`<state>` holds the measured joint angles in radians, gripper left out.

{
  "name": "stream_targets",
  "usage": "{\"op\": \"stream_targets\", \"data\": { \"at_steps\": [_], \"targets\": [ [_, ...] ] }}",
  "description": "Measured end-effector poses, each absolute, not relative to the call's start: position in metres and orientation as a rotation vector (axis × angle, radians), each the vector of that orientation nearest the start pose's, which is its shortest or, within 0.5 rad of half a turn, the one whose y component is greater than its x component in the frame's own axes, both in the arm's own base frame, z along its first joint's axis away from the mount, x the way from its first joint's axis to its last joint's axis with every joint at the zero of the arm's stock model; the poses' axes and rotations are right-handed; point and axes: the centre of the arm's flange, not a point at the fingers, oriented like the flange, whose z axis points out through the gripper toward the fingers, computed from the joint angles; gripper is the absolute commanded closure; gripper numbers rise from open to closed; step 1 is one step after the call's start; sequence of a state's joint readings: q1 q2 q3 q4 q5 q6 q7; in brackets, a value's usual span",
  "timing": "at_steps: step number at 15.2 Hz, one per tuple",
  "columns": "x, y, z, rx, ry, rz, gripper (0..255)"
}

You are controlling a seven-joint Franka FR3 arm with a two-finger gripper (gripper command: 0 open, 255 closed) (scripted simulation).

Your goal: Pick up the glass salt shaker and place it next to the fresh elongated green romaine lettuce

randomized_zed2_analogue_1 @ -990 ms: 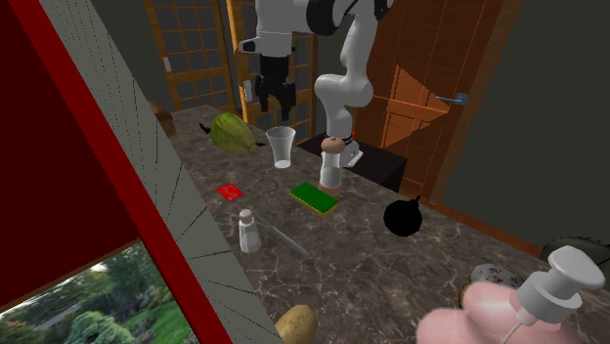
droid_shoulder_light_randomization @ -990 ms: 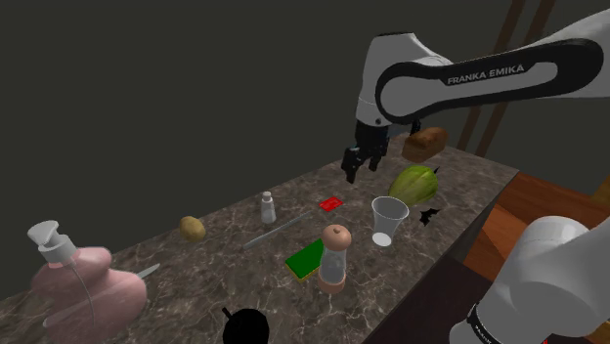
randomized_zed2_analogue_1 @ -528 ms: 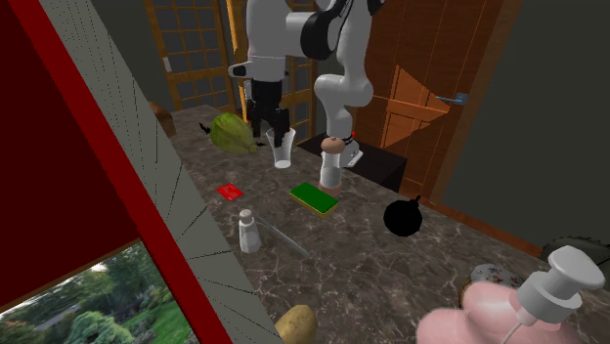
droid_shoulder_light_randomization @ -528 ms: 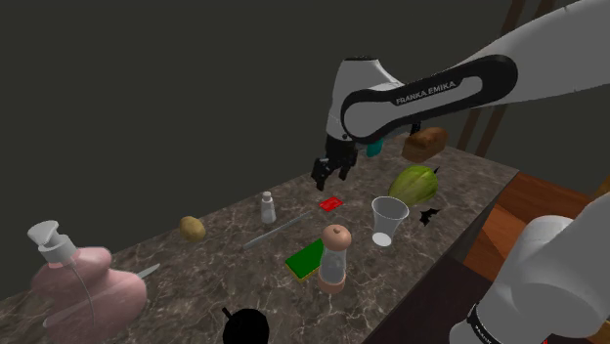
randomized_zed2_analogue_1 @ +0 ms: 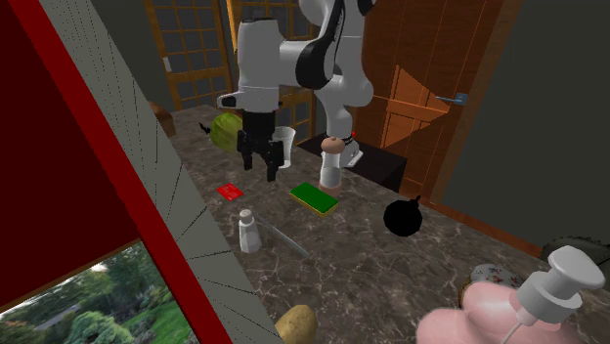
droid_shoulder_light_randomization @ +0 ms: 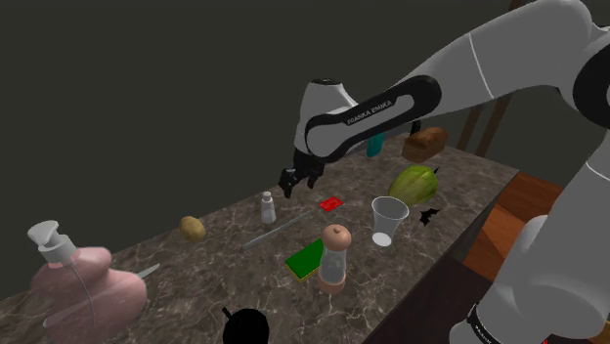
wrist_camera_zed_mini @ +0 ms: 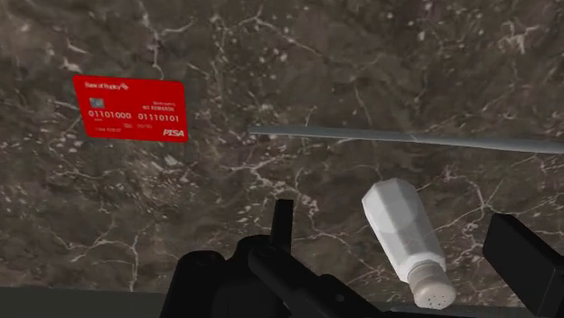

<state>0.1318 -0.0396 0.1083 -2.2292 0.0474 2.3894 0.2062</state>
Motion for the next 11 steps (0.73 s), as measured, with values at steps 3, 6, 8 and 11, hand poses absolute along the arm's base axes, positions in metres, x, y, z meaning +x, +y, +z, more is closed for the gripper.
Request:
{"op": "stream_targets", "data": {
  "at_steps": [3,6,8,11],
  "targets": [
    [0.546,0.144,0.393,-3.031,-0.016,-0.321,0],
    [0.573,0.165,0.378,-3.007,-0.028,-0.353,0],
    [0.581,0.172,0.372,-2.999,-0.031,-0.363,0],
    [0.587,0.176,0.358,-2.997,-0.031,-0.366,0]
  ]
}}
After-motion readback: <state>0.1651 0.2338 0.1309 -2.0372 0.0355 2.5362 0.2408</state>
